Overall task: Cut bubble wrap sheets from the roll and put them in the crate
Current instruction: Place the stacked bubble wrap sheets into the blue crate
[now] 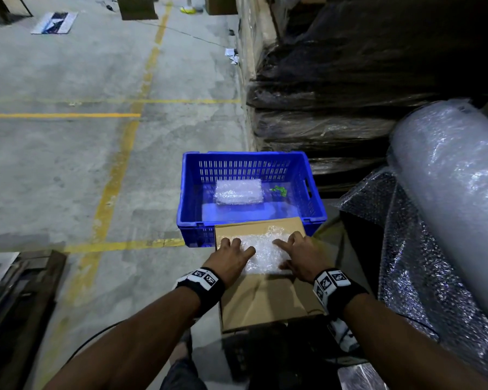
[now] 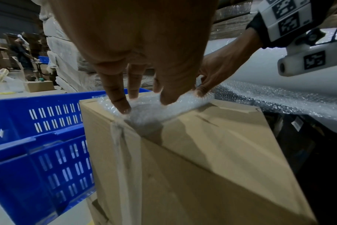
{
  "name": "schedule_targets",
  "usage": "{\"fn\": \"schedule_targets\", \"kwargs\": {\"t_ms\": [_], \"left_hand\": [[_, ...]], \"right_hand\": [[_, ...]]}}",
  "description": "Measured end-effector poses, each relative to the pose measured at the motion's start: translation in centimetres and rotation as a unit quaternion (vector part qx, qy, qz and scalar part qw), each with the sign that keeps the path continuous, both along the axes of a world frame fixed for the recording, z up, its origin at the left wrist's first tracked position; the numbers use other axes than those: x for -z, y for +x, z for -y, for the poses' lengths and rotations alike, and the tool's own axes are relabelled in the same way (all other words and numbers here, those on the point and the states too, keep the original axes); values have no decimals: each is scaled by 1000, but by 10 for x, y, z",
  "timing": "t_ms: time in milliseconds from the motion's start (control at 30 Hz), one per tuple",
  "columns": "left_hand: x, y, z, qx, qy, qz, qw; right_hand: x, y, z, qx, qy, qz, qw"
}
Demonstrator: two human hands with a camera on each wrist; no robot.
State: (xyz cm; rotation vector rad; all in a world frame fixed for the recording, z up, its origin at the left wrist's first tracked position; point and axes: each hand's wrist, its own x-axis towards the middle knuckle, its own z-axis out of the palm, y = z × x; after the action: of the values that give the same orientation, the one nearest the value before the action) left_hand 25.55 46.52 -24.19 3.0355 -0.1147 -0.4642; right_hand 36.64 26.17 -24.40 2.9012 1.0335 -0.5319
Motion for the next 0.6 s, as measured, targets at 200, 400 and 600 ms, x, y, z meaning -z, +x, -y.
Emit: {"fn": "schedule_targets", "kwargs": {"t_ms": [200, 400, 600], "left_hand": [[12, -15, -7, 36, 20, 29, 999], [13, -14, -8, 49, 32, 78, 995], [-16, -3, -17, 36, -34, 115, 992]], "right_hand": [[-8, -4, 2, -34, -21, 33, 999], [-16, -18, 9, -61, -30, 88, 994], [-20, -16, 16, -37, 41, 66, 996]]}}
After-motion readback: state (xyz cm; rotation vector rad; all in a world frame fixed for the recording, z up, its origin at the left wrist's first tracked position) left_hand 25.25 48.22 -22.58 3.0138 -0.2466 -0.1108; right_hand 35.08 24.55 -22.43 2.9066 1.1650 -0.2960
